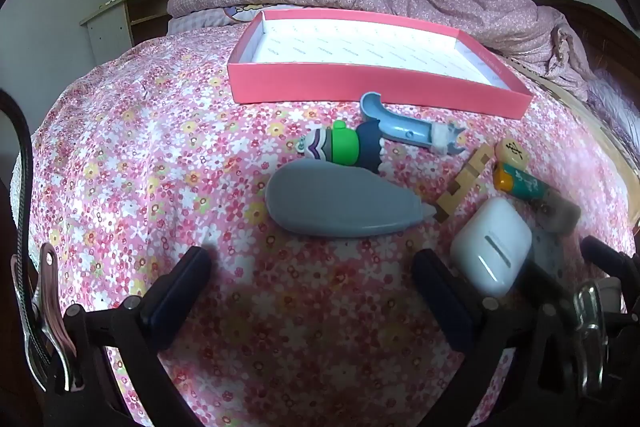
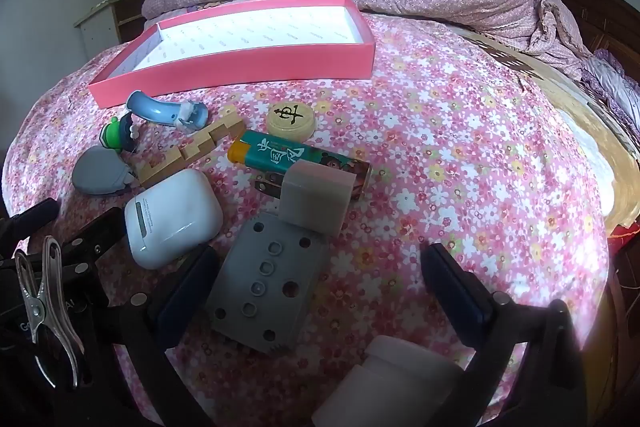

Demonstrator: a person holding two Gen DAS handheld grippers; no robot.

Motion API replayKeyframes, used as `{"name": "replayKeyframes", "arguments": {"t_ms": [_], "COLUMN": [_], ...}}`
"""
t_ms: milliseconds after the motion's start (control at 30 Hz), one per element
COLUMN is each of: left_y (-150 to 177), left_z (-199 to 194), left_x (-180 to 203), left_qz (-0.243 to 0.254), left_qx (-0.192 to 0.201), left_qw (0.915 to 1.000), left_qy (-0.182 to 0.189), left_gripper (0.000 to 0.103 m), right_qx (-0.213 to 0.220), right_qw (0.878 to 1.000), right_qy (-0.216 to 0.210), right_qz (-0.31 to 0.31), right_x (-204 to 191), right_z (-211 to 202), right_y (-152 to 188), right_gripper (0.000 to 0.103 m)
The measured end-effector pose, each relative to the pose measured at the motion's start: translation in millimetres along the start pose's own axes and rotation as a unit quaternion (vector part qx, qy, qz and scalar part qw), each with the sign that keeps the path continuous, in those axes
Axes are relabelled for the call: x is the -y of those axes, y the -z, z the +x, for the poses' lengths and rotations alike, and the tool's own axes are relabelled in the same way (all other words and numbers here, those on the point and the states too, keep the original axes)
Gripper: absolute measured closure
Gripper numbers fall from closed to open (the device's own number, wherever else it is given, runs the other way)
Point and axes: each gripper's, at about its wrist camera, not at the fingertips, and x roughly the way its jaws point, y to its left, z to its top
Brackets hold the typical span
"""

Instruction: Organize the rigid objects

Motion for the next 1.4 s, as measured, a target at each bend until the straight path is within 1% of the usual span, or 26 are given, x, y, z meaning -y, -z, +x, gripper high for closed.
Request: {"name": "replayKeyframes", "arguments": {"t_ms": [167,267,500,633,667,767,867,1033,1100,1133,1267,1300,1400], "left_y": [1,-4,-4,-6,-7,-6,-5,-7,-10,-12,-22,-24,-30], "left_z": [0,2,4,2,1,-7,-15,-23,-23,-23,-16,-14,-4], "left_x": [0,3,-2,-6,-9,-17,-26,-39,-36,-34,-13,-8,4], "left_qz": [0.001,0.001,0.000,0.006,0.014,0.030,0.032,0.012,0.021,0.026,0.054,0.060,0.077], "left_qx": [-0.001,-0.002,0.000,-0.004,-0.008,-0.009,-0.008,-0.011,-0.010,-0.010,-0.010,-0.008,0.005], "left_qw": [1.0000,1.0000,1.0000,0.9998,0.9994,0.9985,0.9985,0.9989,0.9988,0.9987,0.9968,0.9966,0.9965], "left_qy": [-0.001,-0.001,0.003,0.021,0.032,0.045,0.045,0.045,0.042,0.043,0.058,0.056,0.032], "left_gripper": [0.000,0.000,0.000,0.001,0.001,0.003,0.003,0.004,0.004,0.004,0.004,0.004,0.004], "right_qx": [-0.001,-0.001,0.001,0.004,0.004,0.004,0.005,0.004,0.004,0.006,0.017,0.016,0.014], "right_qw": [1.000,1.000,1.000,1.000,1.000,1.000,1.000,1.000,1.000,1.000,0.998,0.998,0.998], "right_qy": [0.000,0.000,0.001,0.001,0.001,0.000,-0.001,-0.008,-0.017,-0.022,-0.046,-0.048,-0.047], "right_qz": [0.000,0.000,0.000,-0.001,-0.002,-0.001,0.000,0.004,0.009,0.013,0.036,0.037,0.034], "right_x": [0,1,-1,0,0,0,0,1,4,7,19,21,24], "right_z": [0,1,0,1,1,0,-1,-1,-3,-5,-13,-14,-15], "right_y": [0,0,-1,1,1,1,2,1,0,-1,-4,-5,-6], "right_gripper": [0.000,0.000,0.000,0.000,0.000,0.000,0.000,0.000,0.001,0.003,0.004,0.004,0.005]}}
